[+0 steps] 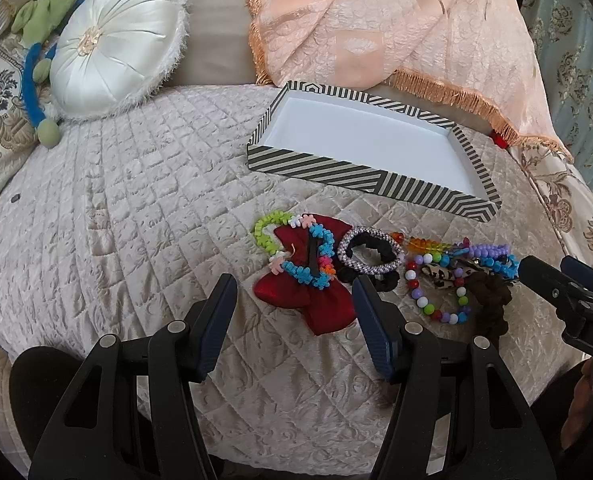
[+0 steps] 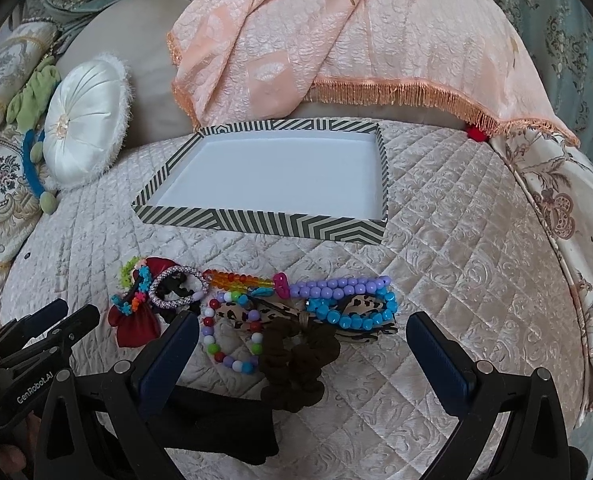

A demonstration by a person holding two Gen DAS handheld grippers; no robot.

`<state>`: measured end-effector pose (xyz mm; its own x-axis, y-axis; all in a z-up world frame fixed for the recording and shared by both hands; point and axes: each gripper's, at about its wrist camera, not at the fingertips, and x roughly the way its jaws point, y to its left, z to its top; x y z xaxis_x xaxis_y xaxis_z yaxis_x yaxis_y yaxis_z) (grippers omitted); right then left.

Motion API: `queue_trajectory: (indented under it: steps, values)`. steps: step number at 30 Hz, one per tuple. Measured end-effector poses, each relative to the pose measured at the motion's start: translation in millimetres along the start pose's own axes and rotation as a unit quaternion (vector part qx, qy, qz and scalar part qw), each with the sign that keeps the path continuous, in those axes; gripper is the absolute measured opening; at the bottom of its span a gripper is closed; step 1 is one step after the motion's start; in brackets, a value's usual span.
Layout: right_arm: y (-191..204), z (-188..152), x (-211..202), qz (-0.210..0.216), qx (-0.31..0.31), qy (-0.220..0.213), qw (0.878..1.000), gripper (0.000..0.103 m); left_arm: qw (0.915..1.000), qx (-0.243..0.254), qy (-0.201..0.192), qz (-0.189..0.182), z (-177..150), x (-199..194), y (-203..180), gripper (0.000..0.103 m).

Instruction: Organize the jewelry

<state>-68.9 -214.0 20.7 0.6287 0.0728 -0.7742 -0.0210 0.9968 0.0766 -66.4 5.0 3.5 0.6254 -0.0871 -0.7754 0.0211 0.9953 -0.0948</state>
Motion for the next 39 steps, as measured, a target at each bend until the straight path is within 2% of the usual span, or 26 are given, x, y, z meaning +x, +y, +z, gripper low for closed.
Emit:
queue_trajectory:
  steps: [11,21,25,27,30,35,39]
  values:
    - [-7,2,2,0.000,-0.005,0.006,1.000,0.103,1.0000,-0.004,0.003,-0.004,1,3,6,0.060]
    - [-38,7,7,0.005,0.001,0.023,1.000,0.103,0.9961,-0.057,0.043,-0.052,16,14,42,0.060]
    - [-47,9,9,0.004,-0.001,0.025,1.000,0.103,0.9907,-0.076,0.071,-0.087,16,23,48,0.060]
    - [-53,10,10,0.003,0.002,0.026,1.000,0.103,0.9897,-0.070,0.081,-0.095,16,26,44,0.060]
    - [-62,11,13,0.005,0.007,0.029,1.000,0.103,0.9906,-0.045,0.089,-0.094,13,30,30,0.060]
    - [-73,8,17,0.012,0.014,0.037,0.999,0.103,0.9901,-0.038,0.094,-0.097,17,39,26,0.060]
    - [-74,9,15,0.016,0.013,0.027,0.999,0.103,0.9902,-0.073,0.089,-0.079,33,52,47,0.060]
